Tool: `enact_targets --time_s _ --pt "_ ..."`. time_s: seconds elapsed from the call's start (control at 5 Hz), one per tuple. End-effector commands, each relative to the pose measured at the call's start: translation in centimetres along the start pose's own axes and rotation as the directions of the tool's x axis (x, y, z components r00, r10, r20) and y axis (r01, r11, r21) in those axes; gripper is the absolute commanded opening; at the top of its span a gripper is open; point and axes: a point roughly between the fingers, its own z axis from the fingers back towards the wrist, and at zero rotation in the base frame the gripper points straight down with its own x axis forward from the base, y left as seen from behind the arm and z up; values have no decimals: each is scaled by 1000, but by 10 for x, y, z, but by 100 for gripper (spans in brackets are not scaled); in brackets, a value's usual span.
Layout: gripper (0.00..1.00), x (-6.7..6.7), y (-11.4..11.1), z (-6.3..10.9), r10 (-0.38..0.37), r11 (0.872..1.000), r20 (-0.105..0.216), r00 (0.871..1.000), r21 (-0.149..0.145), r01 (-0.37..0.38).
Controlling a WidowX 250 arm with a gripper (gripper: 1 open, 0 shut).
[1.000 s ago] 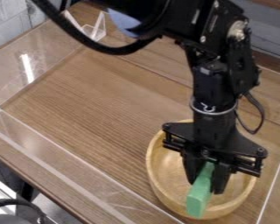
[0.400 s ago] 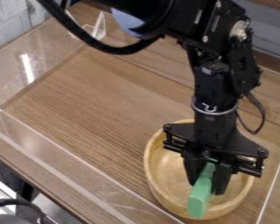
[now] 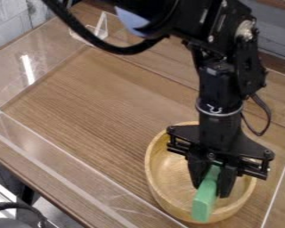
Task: Put the green block in the brown bowl
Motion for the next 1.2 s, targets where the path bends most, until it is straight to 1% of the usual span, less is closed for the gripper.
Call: enact_targets --time_s 0.0,0.2,0.4,1.0 --pt "0 6 -6 9 -3 1000 30 1000 -19 4" --pt "100 7 -5 14 -4 1000 28 1000 -20 4" --pt "100 8 -3 17 -3 1000 25 1000 -22 3" --pt "100 20 13 27 9 1000 37 999 -24 -8"
